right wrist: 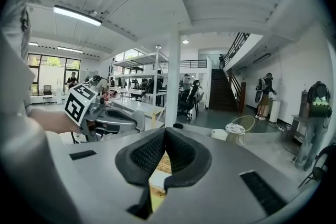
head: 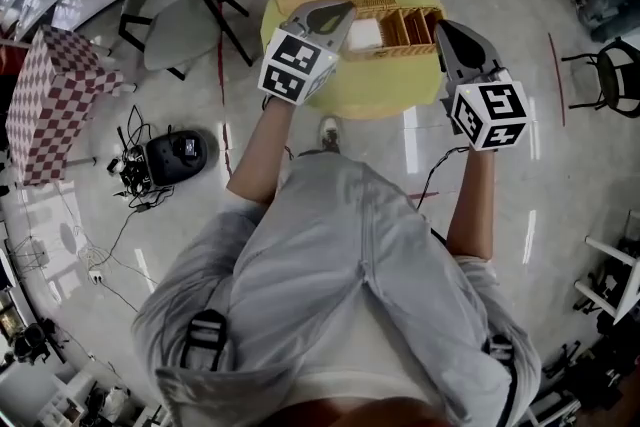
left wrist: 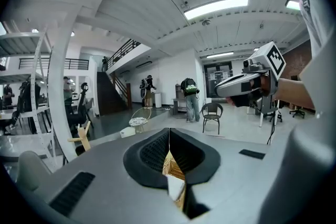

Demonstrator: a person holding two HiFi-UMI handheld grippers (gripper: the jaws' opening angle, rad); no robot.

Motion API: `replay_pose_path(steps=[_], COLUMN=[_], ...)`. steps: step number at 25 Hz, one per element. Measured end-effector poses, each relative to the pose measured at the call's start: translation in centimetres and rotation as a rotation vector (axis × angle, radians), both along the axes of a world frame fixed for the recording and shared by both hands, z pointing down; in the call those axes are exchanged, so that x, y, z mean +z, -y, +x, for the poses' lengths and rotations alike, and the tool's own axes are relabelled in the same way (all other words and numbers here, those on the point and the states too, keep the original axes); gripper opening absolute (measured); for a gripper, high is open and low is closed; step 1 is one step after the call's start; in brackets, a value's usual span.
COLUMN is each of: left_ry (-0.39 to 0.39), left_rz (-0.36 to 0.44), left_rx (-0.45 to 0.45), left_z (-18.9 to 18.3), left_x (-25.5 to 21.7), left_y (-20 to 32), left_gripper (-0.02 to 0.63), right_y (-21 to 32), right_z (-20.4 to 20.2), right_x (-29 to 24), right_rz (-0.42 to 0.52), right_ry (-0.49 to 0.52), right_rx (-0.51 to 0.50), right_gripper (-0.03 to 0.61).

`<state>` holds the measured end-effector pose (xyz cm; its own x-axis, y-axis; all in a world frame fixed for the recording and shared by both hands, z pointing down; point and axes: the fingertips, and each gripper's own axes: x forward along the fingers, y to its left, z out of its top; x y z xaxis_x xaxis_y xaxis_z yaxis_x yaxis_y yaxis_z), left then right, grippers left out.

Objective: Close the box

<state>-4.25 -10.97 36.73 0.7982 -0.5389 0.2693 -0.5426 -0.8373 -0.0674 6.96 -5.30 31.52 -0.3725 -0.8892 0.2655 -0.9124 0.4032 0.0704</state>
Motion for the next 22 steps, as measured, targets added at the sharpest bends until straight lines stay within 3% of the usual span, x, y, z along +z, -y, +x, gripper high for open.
replay_pose_path(steps=[14,22], left_ry=[0.029,0.056], left_rz=[-0.093,-0.145], left_rx=[0.017,-0.018], left_z=[0.4,3.2], left_x=[4.8,8.7], left_y=[8.5,12.1], left_gripper=[0.031,0.031], right_y=[9.1,14.0], right_z=[0.2,3.5], right_x=[3.9,8.2], right_rz=[-0.104,-0.166], right_ry=[-0.060,-0.061], right_rx=[0.052,0.049], right_gripper=[0.023,0.023])
